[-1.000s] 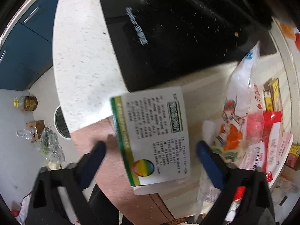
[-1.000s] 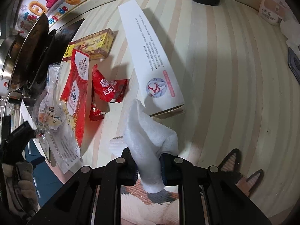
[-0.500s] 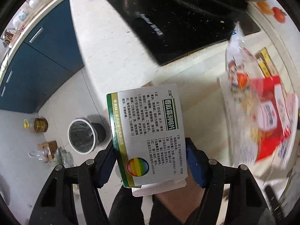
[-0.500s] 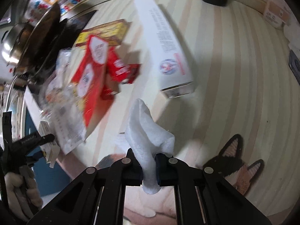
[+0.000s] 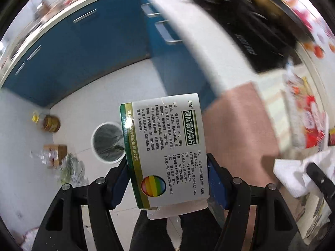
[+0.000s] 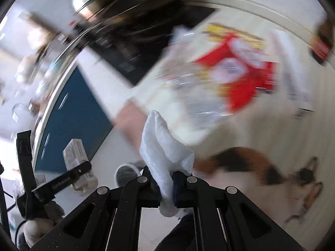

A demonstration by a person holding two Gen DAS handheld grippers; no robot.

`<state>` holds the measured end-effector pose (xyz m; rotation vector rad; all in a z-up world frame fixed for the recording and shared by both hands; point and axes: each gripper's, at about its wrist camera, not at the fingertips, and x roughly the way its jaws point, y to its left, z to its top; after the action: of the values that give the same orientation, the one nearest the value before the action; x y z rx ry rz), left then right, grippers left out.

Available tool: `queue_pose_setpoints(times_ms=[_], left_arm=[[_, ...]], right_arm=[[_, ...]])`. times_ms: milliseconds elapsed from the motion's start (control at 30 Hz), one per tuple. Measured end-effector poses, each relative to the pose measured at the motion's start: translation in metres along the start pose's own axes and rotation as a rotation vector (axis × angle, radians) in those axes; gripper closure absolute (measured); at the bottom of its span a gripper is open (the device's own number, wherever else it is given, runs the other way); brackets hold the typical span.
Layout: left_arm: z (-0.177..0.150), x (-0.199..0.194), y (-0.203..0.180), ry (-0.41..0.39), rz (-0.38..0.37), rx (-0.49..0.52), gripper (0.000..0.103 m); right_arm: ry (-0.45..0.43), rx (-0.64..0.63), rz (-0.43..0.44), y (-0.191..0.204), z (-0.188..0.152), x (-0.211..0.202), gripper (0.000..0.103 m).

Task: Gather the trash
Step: 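Carry both items over the bin and open both tools to drop them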

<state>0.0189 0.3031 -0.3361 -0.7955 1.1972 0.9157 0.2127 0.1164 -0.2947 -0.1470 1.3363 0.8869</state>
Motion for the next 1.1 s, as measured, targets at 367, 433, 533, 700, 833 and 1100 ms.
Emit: queue_pose_setpoints(times_ms=[367, 433, 533, 700, 833, 1100], left_arm=[[-0.058, 0.137, 0.224, 0.157, 0.07, -0.393, 0.037], [-0.067, 0.177, 0.256, 0.196, 0.074, -0.458, 0.037], [-0.077, 0.254, 0.303, 0.265, 0.042, -0.561, 0.037], [-0.072, 0.353, 0.359, 0.301, 0.005, -0.612, 0.037], [-0.07, 0.43, 0.395, 0.334, -0.027, -0.638, 0.036], [-0.071, 0.479, 0.413, 0.347, -0.087, -0.679, 0.028]], right_arm=[[0.243, -0.309, 0.074, 0.166, -0.082, 0.187, 0.096], [0.298, -0.333, 0.087, 0.184, -0.101, 0.242, 0.096], [0.366, -0.358, 0.093, 0.203, -0.126, 0.332, 0.095], [0.434, -0.383, 0.097, 0.216, -0.166, 0.477, 0.095], [0.499, -0.397, 0.091, 0.223, -0.194, 0.587, 0.095], [0.608, -0.557, 0.039, 0.236, -0.228, 0.694, 0.051]])
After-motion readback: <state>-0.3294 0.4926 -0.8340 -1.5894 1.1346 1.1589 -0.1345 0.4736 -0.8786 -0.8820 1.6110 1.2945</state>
